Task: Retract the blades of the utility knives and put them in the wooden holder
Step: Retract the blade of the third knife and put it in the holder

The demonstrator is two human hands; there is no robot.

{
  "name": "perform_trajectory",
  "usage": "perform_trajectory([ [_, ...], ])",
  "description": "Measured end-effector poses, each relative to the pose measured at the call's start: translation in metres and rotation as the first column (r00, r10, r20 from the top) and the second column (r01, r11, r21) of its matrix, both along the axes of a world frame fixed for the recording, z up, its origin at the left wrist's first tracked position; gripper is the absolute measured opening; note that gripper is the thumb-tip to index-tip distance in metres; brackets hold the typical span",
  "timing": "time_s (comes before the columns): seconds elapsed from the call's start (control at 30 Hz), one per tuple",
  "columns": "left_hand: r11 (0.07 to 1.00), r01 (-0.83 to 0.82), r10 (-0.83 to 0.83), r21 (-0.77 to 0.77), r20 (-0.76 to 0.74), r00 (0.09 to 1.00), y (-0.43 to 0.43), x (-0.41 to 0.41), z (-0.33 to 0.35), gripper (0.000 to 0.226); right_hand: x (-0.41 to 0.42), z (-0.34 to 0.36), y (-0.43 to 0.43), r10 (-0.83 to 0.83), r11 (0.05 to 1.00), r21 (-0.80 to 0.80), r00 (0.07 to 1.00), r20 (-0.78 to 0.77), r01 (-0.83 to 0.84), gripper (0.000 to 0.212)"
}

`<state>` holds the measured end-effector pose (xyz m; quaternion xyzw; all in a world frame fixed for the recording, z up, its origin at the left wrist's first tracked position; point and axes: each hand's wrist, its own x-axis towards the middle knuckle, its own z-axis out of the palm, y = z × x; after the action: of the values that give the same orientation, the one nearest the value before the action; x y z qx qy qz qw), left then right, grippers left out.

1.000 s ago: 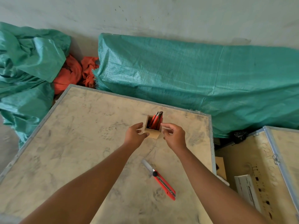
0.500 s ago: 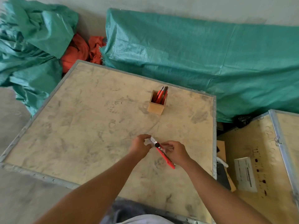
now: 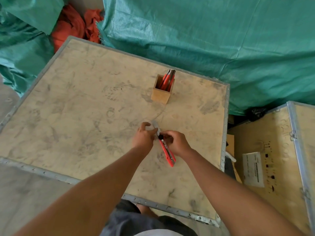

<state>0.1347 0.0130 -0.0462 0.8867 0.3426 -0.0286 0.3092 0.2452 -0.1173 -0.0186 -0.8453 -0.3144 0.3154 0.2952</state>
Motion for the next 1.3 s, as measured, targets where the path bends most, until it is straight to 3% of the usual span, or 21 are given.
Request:
perform_trajectory([
  [0.27, 0.995, -0.072, 0.08, -0.07, 0.106, 0.991, -0.005, -0.005, -0.003, 0.038, 0.003, 0.007, -0.002, -0.056, 0.998, -0.039, 0.972, -0.227, 0.049, 0.047],
  [0.47, 0.941, -0.049, 0.148, -0.335, 0.276, 0.95, 0.008, -0.005, 0.016, 0.043, 0.002, 0.027, -0.001, -0.124, 0.989, 0.032, 0.94, -0.319, 0.142, 0.05],
  [0.63, 0.847, -0.056, 0.304, -0.529, 0.396, 0.866, 0.02, -0.012, 0.071, 0.037, 0.002, 0.067, 0.014, -0.142, 0.962, 0.178, 0.938, -0.315, 0.206, 0.049],
  [0.87, 0.674, -0.037, 0.401, -0.738, 0.324, 0.857, 0.031, -0.042, 0.138, 0.038, -0.003, 0.131, 0.051, -0.221, 0.854, 0.384, 0.914, -0.342, 0.35, 0.044],
  [1.03, 0.555, 0.061, 0.432, -0.829, 0.35, 0.831, 0.041, -0.066, 0.169, 0.044, -0.01, 0.166, 0.075, -0.308, 0.74, 0.478, 0.87, -0.386, 0.473, 0.044],
  [1.2, 0.503, 0.101, 0.469, -0.858, 0.37, 0.802, 0.056, -0.079, 0.186, 0.045, -0.027, 0.19, 0.087, -0.299, 0.706, 0.506, 0.856, -0.422, 0.496, 0.027],
  [1.3, 0.477, 0.113, 0.501, -0.872, 0.375, 0.78, 0.062, -0.087, 0.193, 0.043, -0.035, 0.197, 0.091, -0.303, 0.734, 0.482, 0.866, -0.398, 0.478, 0.017],
])
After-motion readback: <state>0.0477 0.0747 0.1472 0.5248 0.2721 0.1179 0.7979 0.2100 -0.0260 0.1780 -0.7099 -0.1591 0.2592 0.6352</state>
